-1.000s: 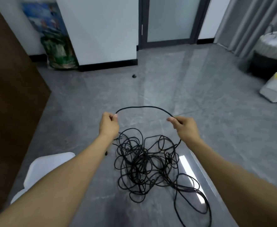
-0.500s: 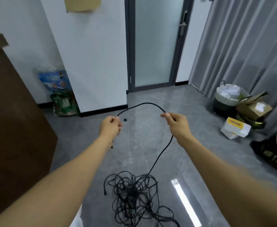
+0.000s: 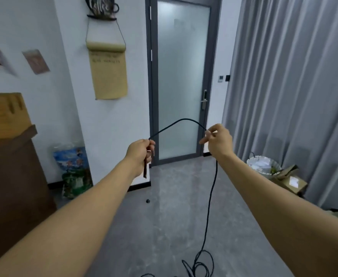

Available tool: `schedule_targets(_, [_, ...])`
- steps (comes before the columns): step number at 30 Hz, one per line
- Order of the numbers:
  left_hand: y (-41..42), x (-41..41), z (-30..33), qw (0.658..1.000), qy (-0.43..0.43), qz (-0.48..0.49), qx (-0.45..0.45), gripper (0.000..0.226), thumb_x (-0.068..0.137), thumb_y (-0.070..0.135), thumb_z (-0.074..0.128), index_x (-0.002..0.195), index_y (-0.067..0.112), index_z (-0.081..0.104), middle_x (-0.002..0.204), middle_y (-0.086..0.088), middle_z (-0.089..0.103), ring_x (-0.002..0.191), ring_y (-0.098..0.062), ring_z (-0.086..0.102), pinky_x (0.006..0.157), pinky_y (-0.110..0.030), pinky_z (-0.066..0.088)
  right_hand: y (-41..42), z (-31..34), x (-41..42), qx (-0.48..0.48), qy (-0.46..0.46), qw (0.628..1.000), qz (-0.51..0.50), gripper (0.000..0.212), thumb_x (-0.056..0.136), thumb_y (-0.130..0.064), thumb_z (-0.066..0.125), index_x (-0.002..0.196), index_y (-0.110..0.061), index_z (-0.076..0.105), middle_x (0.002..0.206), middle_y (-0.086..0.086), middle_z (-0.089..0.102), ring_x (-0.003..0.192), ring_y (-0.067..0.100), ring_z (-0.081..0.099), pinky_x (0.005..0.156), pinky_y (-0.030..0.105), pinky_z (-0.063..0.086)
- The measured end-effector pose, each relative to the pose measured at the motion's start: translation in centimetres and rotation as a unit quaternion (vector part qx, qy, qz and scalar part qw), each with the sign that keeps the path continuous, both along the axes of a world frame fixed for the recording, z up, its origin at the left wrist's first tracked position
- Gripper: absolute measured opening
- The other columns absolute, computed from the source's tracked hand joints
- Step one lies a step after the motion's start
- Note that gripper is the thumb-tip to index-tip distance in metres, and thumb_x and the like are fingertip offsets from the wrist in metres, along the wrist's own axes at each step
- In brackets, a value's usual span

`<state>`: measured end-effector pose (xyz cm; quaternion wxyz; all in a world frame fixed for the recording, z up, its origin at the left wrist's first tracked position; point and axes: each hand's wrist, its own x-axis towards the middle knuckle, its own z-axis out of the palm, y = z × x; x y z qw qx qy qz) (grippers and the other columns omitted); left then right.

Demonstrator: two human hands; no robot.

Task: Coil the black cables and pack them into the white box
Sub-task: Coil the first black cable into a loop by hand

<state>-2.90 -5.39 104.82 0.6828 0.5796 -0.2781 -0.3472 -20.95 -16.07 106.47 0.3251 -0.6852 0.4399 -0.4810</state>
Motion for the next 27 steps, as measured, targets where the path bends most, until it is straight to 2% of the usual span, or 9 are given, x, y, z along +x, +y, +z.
schedule_targets(4, [0.7, 0.0, 3.5, 0.992, 0.117, 0.028, -0.035, 0.032, 0.100, 0.011, 0.034, 0.072, 0.015, 0.048, 0.057, 0.004, 0.048, 0.040, -0.005, 0.037, 0.036, -0.014, 0.035, 0.8, 2.4, -1.8, -0.026, 0.016, 1.000, -0.005, 0.010, 0.095, -0.009, 0.049, 0.090, -0.011, 0.057, 0.069, 0.005, 0.065, 0.053, 0.011, 0.047, 0.040, 0.016, 0.033])
schedule_targets(8, [1.5, 0.7, 5.8, 0.967, 0.229, 0.074, -0.087, 0.032, 0.098, 0.011, 0.031, 0.070, 0.015, 0.045, 0.034, 0.008, 0.045, 0.026, -0.004, 0.037, 0.033, -0.010, 0.031, 1.9, 2.7, -3.6, -0.050, 0.078, 0.995, 0.035, 0.007, 0.088, -0.011, 0.063, 0.085, -0.006, 0.066, 0.076, 0.009, 0.064, 0.072, 0.018, 0.056, 0.065, 0.022, 0.041])
schedule_targets(14, [2.8, -0.2, 7.7, 0.949, 0.260, 0.140, -0.109, 0.033, 0.092, 0.004, 0.035, 0.063, 0.012, 0.049, 0.034, 0.005, 0.046, 0.026, -0.006, 0.039, 0.038, -0.014, 0.036, 2.4, 2.0, -5.7, -0.053, 0.075, 0.996, 0.006, 0.010, 0.086, -0.007, 0.064, 0.086, 0.001, 0.069, 0.073, 0.011, 0.062, 0.060, 0.014, 0.051, 0.055, 0.018, 0.041])
schedule_targets(16, [2.4, -1.7, 7.9, 0.975, 0.138, 0.120, -0.123, 0.032, 0.094, 0.005, 0.038, 0.067, 0.013, 0.052, 0.052, 0.003, 0.054, 0.043, -0.006, 0.048, 0.049, -0.016, 0.043, 2.7, 2.5, -5.5, -0.093, 0.138, 0.986, -0.002, 0.013, 0.087, -0.004, 0.059, 0.084, 0.003, 0.070, 0.078, 0.013, 0.068, 0.068, 0.021, 0.060, 0.064, 0.026, 0.050])
schedule_targets(18, [1.9, -3.3, 7.8, 0.986, -0.086, 0.084, -0.118, 0.031, 0.098, 0.009, 0.037, 0.072, 0.014, 0.053, 0.067, 0.000, 0.056, 0.060, -0.010, 0.051, 0.062, -0.022, 0.046, 3.2, 3.2, -5.1, -0.142, 0.236, 0.961, 0.017, 0.016, 0.087, -0.006, 0.056, 0.083, -0.001, 0.071, 0.079, 0.011, 0.071, 0.074, 0.026, 0.066, 0.071, 0.035, 0.056])
schedule_targets(20, [1.6, -4.5, 7.3, 0.947, -0.306, 0.029, -0.094, 0.028, 0.099, 0.014, 0.039, 0.078, 0.012, 0.057, 0.073, -0.001, 0.060, 0.070, -0.014, 0.058, 0.074, -0.029, 0.049, 3.9, 4.0, -4.8, -0.176, 0.299, 0.936, 0.060, 0.016, 0.088, -0.009, 0.057, 0.084, -0.004, 0.071, 0.082, 0.008, 0.071, 0.075, 0.024, 0.064, 0.071, 0.033, 0.054])
schedule_targets(22, [1.3, -5.4, 6.7, 0.890, -0.452, -0.027, -0.055, 0.025, 0.100, 0.019, 0.042, 0.084, 0.012, 0.061, 0.078, 0.001, 0.064, 0.082, -0.018, 0.063, 0.083, -0.033, 0.050, 4.6, 4.9, -4.7, -0.202, 0.324, 0.918, 0.105, 0.014, 0.089, -0.012, 0.059, 0.088, -0.007, 0.072, 0.085, 0.005, 0.070, 0.075, 0.018, 0.061, 0.069, 0.027, 0.048])
schedule_targets(24, [1.2, -6.4, 6.2, 0.848, -0.524, -0.075, -0.026, 0.025, 0.100, 0.021, 0.042, 0.086, 0.014, 0.062, 0.081, 0.002, 0.065, 0.087, -0.020, 0.064, 0.087, -0.037, 0.051, 5.1, 5.8, -4.9, -0.211, 0.322, 0.913, 0.136, 0.012, 0.089, -0.017, 0.061, 0.087, -0.011, 0.071, 0.083, 0.000, 0.067, 0.072, 0.014, 0.058, 0.068, 0.024, 0.046])
schedule_targets(27, [1.3, -7.6, 6.1, 0.842, -0.522, -0.131, -0.022, 0.026, 0.100, 0.020, 0.042, 0.086, 0.010, 0.063, 0.088, -0.006, 0.070, 0.086, -0.021, 0.065, 0.089, -0.040, 0.050, 5.4, 6.6, -5.5, -0.182, 0.259, 0.935, 0.161, 0.010, 0.088, -0.018, 0.063, 0.080, -0.015, 0.068, 0.076, -0.005, 0.064, 0.069, 0.012, 0.056, 0.066, 0.022, 0.046])
